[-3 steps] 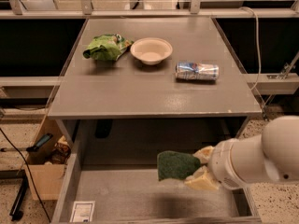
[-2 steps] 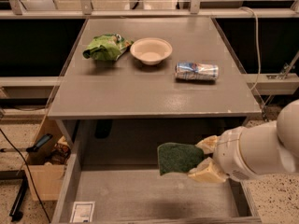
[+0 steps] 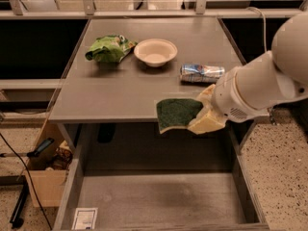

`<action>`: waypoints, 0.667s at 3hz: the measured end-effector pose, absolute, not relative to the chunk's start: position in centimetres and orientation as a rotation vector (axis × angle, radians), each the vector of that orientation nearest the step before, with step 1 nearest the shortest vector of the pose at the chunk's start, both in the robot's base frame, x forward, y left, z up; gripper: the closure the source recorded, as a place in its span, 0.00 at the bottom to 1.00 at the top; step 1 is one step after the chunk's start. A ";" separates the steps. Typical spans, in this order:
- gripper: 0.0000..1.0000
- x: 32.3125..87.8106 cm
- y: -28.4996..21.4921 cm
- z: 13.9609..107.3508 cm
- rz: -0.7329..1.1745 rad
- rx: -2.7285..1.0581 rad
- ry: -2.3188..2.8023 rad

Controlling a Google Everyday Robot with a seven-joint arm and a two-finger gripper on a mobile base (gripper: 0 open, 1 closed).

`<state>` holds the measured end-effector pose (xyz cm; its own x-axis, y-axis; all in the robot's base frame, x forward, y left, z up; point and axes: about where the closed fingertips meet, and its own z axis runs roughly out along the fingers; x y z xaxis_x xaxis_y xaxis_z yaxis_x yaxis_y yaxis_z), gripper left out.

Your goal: Pick sponge from top drawer and place on counter

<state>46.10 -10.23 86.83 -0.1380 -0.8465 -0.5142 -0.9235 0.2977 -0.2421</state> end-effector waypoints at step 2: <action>1.00 53.4 -6.0 89.5 0.200 -1.644 2.001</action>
Offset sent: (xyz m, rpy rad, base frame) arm 0.1117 0.0677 0.0306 -0.0281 0.0685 0.0756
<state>53.39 -5.97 89.47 -0.1118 -0.8650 -0.4892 -0.9447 0.2453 -0.2178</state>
